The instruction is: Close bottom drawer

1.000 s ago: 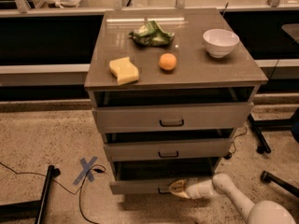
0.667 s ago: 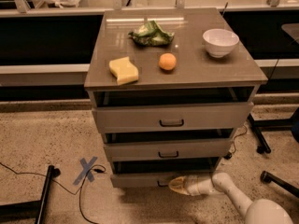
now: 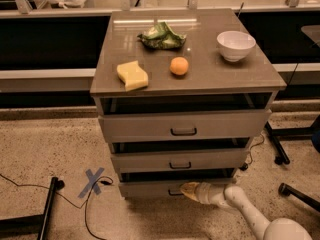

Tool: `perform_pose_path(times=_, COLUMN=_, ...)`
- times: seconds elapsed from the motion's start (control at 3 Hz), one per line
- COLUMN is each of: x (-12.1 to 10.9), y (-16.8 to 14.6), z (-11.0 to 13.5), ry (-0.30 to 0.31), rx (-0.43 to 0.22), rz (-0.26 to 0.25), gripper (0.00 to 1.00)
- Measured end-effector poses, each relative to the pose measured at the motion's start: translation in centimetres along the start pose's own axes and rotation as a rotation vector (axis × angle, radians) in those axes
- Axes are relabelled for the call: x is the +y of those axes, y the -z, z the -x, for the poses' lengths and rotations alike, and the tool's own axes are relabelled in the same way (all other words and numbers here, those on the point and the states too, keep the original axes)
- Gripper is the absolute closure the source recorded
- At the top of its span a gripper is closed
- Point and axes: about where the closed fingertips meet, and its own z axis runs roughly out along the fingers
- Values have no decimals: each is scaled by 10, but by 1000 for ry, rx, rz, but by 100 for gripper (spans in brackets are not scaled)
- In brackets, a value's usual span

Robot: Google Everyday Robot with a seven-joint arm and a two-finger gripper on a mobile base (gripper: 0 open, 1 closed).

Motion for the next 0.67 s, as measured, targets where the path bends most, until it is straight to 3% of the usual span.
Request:
perform_pose_path(times=0.33, x=-12, y=-7, z=0, ry=-30, rx=8, rz=-91, gripper=100)
perform_pose_path(times=0.67, x=-18, y=-12, z=-1, ry=-46, rx=10, rz=-138, gripper=100)
